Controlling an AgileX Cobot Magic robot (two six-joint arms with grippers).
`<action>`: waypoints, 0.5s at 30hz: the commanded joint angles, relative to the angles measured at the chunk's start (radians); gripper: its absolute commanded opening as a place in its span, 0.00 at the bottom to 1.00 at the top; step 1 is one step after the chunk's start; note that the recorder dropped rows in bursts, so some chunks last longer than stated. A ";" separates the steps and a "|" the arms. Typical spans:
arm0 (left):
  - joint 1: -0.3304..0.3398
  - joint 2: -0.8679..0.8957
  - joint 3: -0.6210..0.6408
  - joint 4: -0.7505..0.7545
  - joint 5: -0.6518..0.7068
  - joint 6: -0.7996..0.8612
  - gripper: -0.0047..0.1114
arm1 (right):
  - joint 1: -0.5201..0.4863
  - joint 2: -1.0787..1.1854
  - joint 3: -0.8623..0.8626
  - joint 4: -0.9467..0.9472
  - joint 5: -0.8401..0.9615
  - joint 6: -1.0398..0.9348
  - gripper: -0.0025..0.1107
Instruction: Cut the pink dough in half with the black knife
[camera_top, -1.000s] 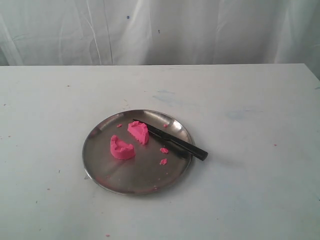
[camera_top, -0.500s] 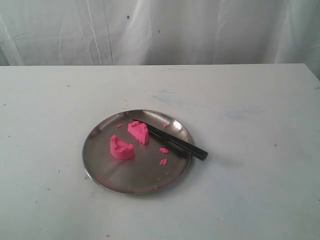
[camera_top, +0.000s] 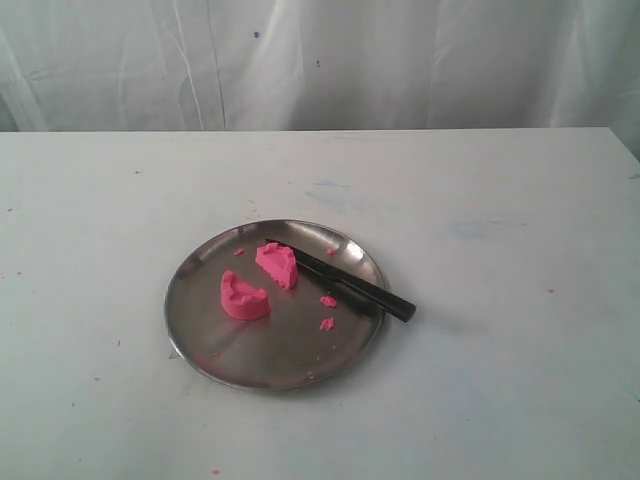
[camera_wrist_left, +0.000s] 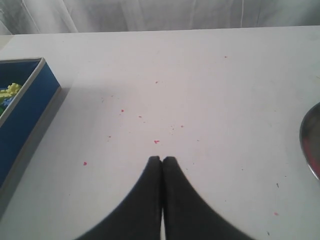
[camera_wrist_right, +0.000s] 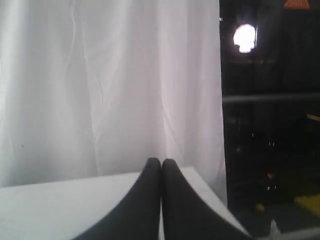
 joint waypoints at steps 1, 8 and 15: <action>0.002 -0.008 0.002 -0.002 0.009 -0.005 0.04 | -0.007 -0.005 0.178 -0.233 -0.027 0.330 0.02; 0.002 -0.008 0.002 -0.002 0.013 -0.005 0.04 | 0.026 -0.005 0.178 -0.243 0.233 0.189 0.02; 0.002 -0.010 0.002 -0.002 0.013 -0.005 0.04 | 0.177 -0.005 0.178 -0.243 0.230 0.183 0.02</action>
